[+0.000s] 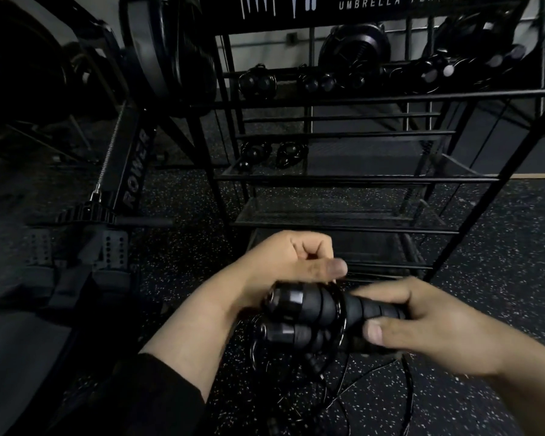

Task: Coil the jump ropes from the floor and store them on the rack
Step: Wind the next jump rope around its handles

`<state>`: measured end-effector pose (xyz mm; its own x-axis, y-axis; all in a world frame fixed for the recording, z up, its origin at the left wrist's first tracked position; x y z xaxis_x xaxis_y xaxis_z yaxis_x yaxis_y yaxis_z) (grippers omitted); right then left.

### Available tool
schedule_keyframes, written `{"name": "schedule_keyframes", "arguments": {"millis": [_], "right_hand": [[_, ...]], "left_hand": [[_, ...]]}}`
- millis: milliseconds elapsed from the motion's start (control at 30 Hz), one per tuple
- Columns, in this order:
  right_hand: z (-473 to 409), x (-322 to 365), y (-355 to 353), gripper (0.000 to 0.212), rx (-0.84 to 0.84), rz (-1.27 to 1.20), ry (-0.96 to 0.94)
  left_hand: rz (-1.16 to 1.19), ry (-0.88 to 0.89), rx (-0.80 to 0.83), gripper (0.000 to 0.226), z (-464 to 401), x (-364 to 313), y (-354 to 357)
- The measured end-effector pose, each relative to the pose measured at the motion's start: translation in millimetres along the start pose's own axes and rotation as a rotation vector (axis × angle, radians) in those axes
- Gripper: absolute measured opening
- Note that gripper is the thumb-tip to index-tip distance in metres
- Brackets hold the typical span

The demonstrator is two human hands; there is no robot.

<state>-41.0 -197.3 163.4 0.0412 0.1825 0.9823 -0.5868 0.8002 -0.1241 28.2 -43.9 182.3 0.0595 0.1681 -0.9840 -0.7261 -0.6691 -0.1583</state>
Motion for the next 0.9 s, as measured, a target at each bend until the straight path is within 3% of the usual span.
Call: {"name": "schedule_keyframes", "arguments": {"millis": [100, 400, 500, 667, 767, 833, 900], "right_hand": [[-0.8, -0.1, -2.2, 0.055, -0.059, -0.099, -0.072], [-1.6, 2.9, -6.2, 0.050, -0.130, -0.189, -0.174], [0.2, 6.9, -7.5, 0.050, -0.121, -0.204, -0.126], [2.9, -1.5, -5.0, 0.038, -0.057, -0.160, 0.038], [3.5, -3.5, -4.8, 0.034, -0.056, -0.248, 0.100], [2.6, -2.3, -2.4, 0.033, -0.061, -0.269, 0.107], [1.5, 0.8, 2.1, 0.049, -0.053, -0.299, 0.071]], "left_hand": [[0.157, 0.011, -0.052, 0.051, -4.3, -3.8, 3.0], [0.308, 0.035, -0.073, 0.015, 4.4, 6.3, 1.2], [0.244, 0.109, -0.110, 0.025, 8.1, 7.5, -1.1], [-0.115, 0.200, -0.226, 0.040, 2.0, 19.2, -8.7], [-0.073, 0.218, -0.173, 0.046, -0.6, 23.2, -1.4], [-0.005, 0.164, -0.111, 0.041, -0.8, 19.8, 7.2], [-0.169, 0.035, -0.172, 0.035, -5.7, 34.3, 3.5]]}}
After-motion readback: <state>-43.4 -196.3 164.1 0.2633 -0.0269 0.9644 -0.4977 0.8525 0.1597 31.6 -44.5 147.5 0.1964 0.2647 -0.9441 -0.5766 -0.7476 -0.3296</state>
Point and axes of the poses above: each hand's wrist, its own z-axis away from the middle knuckle, its own y-axis out of the palm, x = y × z, the point moved 5 cm from there along -z, towards the middle knuckle, and after that the axes turned 1 degree about z, right-handed, at the moved point
